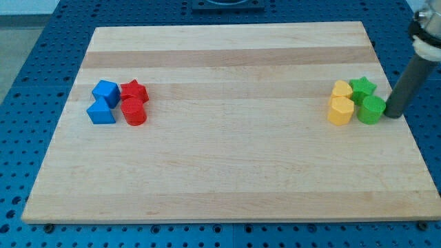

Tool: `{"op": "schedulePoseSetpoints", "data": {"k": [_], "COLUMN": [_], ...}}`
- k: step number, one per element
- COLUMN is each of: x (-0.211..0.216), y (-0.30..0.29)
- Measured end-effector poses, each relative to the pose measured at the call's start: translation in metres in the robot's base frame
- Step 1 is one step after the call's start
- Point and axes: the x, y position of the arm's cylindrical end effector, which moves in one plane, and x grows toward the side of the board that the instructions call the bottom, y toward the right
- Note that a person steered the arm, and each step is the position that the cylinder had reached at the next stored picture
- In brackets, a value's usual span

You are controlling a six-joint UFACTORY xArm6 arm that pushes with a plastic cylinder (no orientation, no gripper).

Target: Place the green star and heart diagonally to the top of the green circle

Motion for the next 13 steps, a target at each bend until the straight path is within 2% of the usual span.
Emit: {"op": "schedulePoseSetpoints", "data": {"k": [3,4,8,9,12,13], "x": [0.008,0.011,-0.013,-0.031,-0.031,-0.043], "y": [-0.117,-0.120,0.021,0.023,-0.064,-0.066]}}
